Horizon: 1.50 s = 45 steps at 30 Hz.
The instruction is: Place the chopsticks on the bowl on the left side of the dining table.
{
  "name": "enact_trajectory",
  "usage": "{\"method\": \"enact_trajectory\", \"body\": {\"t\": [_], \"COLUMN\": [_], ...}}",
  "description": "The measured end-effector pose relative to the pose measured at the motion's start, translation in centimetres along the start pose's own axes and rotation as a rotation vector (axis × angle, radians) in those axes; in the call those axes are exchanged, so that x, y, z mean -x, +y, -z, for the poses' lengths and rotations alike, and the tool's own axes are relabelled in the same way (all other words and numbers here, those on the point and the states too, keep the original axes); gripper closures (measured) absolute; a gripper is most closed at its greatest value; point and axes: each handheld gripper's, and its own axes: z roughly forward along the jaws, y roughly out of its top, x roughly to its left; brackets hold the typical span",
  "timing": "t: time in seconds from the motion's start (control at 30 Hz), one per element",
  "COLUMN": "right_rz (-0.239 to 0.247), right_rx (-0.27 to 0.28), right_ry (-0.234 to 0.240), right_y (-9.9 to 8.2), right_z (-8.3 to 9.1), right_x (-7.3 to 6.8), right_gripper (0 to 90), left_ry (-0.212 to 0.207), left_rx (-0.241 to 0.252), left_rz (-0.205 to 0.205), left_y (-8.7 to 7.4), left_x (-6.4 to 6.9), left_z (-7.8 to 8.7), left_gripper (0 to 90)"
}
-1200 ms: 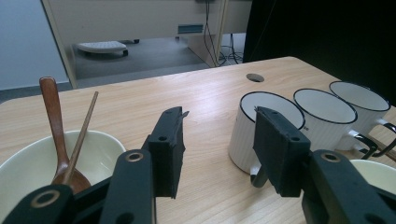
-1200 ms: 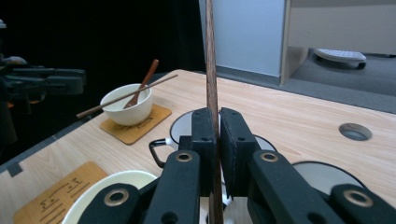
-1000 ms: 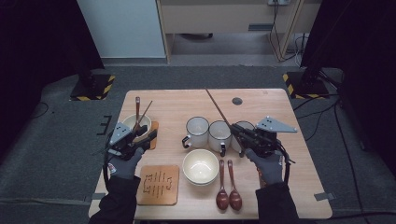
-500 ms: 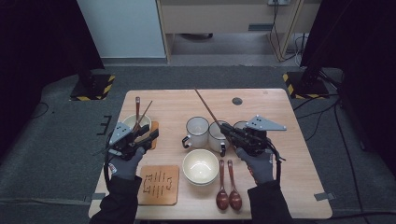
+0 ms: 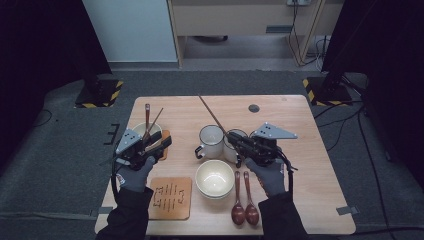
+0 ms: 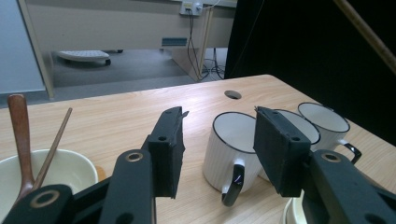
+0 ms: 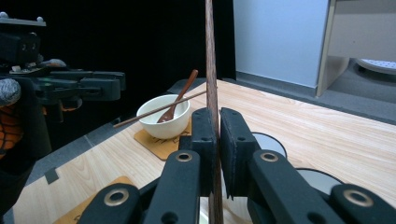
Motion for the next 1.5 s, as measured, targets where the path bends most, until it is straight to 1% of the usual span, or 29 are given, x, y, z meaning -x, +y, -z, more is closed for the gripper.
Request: {"method": "enact_trajectory", "body": {"t": [0.37, 0.53, 0.57, 0.63, 0.9, 1.1, 1.23, 1.4, 1.5], "right_rz": [0.000, 0.001, 0.001, 0.003, 0.006, 0.010, 0.013, 0.017, 0.018], "right_rx": [0.005, 0.003, 0.005, 0.006, 0.015, 0.013, 0.008, 0.009, 0.007], "right_ry": [0.027, 0.038, 0.042, 0.046, 0.055, 0.062, 0.070, 0.079, 0.088], "right_y": [-0.1, -0.2, -0.2, -0.2, -0.3, -0.5, -0.6, -0.7, -0.7], "right_z": [-0.9, -1.3, -1.4, -1.5, -1.5, -1.7, -1.9, -2.1, -2.3], "right_x": [-0.9, -1.2, -1.3, -1.5, -1.7, -1.9, -2.1, -2.3, -2.6], "right_gripper": [84.7, 84.7, 84.7, 84.7, 84.7, 84.7, 84.7, 84.7, 84.8], "left_ry": [-0.035, -0.055, -0.061, -0.064, -0.095, -0.120, -0.131, -0.131, -0.132], "left_rx": [0.021, 0.036, 0.038, 0.041, 0.063, 0.071, 0.074, 0.072, 0.077], "left_rz": [0.004, -0.003, -0.008, -0.009, -0.024, -0.024, -0.029, -0.033, -0.028], "left_y": [0.6, 1.0, 1.2, 1.3, 1.8, 2.1, 2.1, 2.1, 2.1], "left_x": [0.7, 1.5, 1.8, 2.0, 3.3, 4.1, 4.7, 5.1, 5.4], "left_z": [-0.2, -0.4, -0.4, -0.4, -0.6, -0.8, -1.0, -1.2, -1.4], "left_gripper": [50.7, 49.9, 49.6, 49.5, 47.9, 46.9, 45.5, 44.4, 42.9]}}
